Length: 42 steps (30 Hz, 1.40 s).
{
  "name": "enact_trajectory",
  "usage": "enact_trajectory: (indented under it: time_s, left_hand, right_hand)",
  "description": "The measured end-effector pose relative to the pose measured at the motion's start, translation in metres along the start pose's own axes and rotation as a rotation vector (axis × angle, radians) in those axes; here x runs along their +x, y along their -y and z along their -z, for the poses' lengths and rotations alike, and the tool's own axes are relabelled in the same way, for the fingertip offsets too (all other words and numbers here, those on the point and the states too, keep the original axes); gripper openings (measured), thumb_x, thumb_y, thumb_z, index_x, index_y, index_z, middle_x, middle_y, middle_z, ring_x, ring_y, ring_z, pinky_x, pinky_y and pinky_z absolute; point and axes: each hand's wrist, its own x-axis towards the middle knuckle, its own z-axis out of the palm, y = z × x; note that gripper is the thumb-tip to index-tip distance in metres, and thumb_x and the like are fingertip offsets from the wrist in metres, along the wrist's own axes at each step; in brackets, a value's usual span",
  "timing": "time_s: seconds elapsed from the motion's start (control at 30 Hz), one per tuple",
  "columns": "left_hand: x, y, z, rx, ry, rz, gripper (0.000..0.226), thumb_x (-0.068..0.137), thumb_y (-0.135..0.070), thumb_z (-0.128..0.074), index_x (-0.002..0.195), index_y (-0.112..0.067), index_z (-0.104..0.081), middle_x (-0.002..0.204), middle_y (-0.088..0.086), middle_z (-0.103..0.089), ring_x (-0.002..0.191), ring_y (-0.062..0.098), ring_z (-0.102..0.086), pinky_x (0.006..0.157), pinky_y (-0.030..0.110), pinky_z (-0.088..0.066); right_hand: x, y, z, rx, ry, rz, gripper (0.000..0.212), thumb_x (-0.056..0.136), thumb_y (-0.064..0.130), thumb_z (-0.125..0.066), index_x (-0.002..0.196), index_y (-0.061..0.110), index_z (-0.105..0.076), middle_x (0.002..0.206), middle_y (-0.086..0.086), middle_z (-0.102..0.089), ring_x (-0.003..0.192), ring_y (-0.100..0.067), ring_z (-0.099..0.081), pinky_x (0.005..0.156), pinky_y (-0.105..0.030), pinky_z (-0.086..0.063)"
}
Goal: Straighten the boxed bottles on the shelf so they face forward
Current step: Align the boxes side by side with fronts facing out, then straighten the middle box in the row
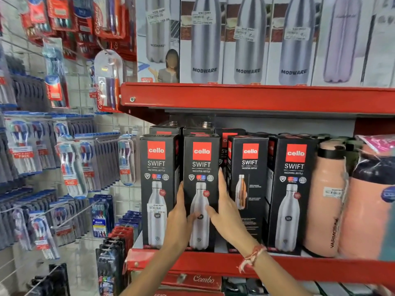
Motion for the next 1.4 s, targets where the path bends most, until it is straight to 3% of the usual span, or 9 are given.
enact_trajectory:
  time_s: [0.17, 0.3, 0.43, 0.6, 0.93, 1.07, 1.17, 1.23, 1.4]
  left_hand:
    - [-0.013, -0.003, 0.005, 0.145, -0.108, -0.002, 0.081, 0.09, 0.005, -0.051, 0.151, -0.026, -0.008, 0.145, 0.008, -0.046, 0.104, 0.021, -0.063, 0.071, 0.02, -0.043]
    - [-0.026, -0.014, 0.01, 0.106, -0.237, -0.225, 0.061, 0.089, 0.008, -0.051, 0.143, -0.018, -0.038, 0.138, -0.006, -0.043, 0.114, -0.004, -0.045, 0.091, 0.002, -0.037]
    - [-0.032, -0.024, -0.001, 0.148, -0.208, -0.356, 0.051, 0.086, 0.008, -0.057, 0.13, -0.017, -0.053, 0.126, 0.002, -0.052, 0.106, 0.011, -0.054, 0.086, 0.003, -0.04]
    - [-0.033, -0.039, -0.017, 0.077, -0.162, -0.243, 0.044, 0.088, -0.002, -0.06, 0.128, -0.019, -0.053, 0.118, 0.001, -0.06, 0.103, 0.018, -0.063, 0.089, 0.036, -0.053]
    - [-0.024, -0.091, -0.035, -0.135, 0.064, -0.252, 0.105, 0.076, -0.037, -0.074, 0.151, -0.032, -0.001, 0.155, -0.011, -0.031, 0.141, 0.004, -0.028, 0.113, 0.029, -0.03]
    - [-0.026, -0.095, -0.043, -0.297, 0.09, -0.253, 0.101, 0.081, -0.016, -0.072, 0.15, -0.034, 0.0, 0.141, -0.037, -0.026, 0.112, -0.037, -0.029, 0.088, -0.003, -0.033]
    - [-0.013, -0.084, -0.066, -0.179, -0.014, -0.254, 0.099, 0.083, -0.01, -0.069, 0.15, -0.038, -0.001, 0.117, -0.052, -0.048, 0.082, -0.022, -0.045, 0.08, 0.016, -0.047]
    - [-0.009, -0.078, -0.082, -0.118, -0.081, -0.214, 0.103, 0.084, -0.009, -0.068, 0.146, -0.047, 0.004, 0.099, -0.022, -0.068, 0.061, -0.011, -0.041, 0.064, 0.024, -0.049]
    - [-0.007, -0.065, -0.1, -0.127, -0.114, -0.109, 0.099, 0.086, -0.005, -0.063, 0.147, -0.043, 0.005, 0.051, -0.006, -0.043, 0.043, 0.007, -0.039, 0.044, 0.014, -0.034]
  right_hand:
    - [-0.023, -0.002, 0.008, -0.089, -0.347, 0.087, 0.06, 0.09, 0.013, -0.06, 0.139, 0.038, -0.035, 0.13, 0.008, -0.054, 0.108, -0.003, -0.056, 0.091, -0.023, -0.052]
    - [-0.029, -0.015, 0.004, -0.435, -0.709, -0.048, 0.076, 0.077, 0.024, -0.073, 0.142, 0.014, -0.036, 0.133, -0.015, -0.044, 0.115, -0.03, -0.043, 0.097, -0.036, -0.043]
    - [-0.024, -0.029, -0.003, -0.507, -0.553, -0.341, 0.114, 0.065, 0.04, -0.08, 0.15, 0.017, -0.008, 0.145, -0.024, -0.027, 0.118, -0.044, -0.041, 0.084, -0.056, -0.05]
    - [-0.032, -0.049, 0.005, -0.305, -0.481, -0.218, 0.108, 0.076, 0.025, -0.074, 0.148, 0.037, 0.006, 0.147, -0.026, -0.019, 0.123, -0.046, -0.034, 0.097, -0.056, -0.042]
    - [-0.051, -0.045, 0.108, 0.118, -0.113, 0.215, 0.106, 0.077, 0.031, -0.077, 0.146, 0.048, 0.002, 0.145, 0.014, -0.021, 0.14, 0.004, -0.017, 0.109, -0.009, -0.018]
    - [-0.042, -0.055, 0.129, 0.253, 0.139, 0.197, 0.106, 0.079, 0.026, -0.074, 0.145, 0.049, 0.005, 0.157, 0.023, -0.008, 0.145, -0.002, -0.011, 0.119, -0.042, -0.021]
    - [-0.024, -0.057, 0.122, 0.144, 0.152, 0.161, 0.114, 0.082, -0.002, -0.064, 0.141, 0.047, 0.02, 0.157, 0.023, 0.006, 0.142, 0.01, 0.0, 0.118, -0.022, -0.016]
    - [-0.016, -0.057, 0.112, 0.087, 0.1, 0.11, 0.116, 0.081, -0.013, -0.057, 0.139, 0.043, 0.026, 0.156, 0.018, 0.011, 0.14, 0.008, 0.003, 0.102, 0.003, -0.018]
    - [-0.009, -0.071, 0.09, 0.073, 0.04, 0.092, 0.113, 0.076, -0.023, -0.047, 0.142, 0.038, 0.021, 0.157, 0.015, 0.012, 0.135, 0.007, -0.002, 0.078, 0.01, -0.027]
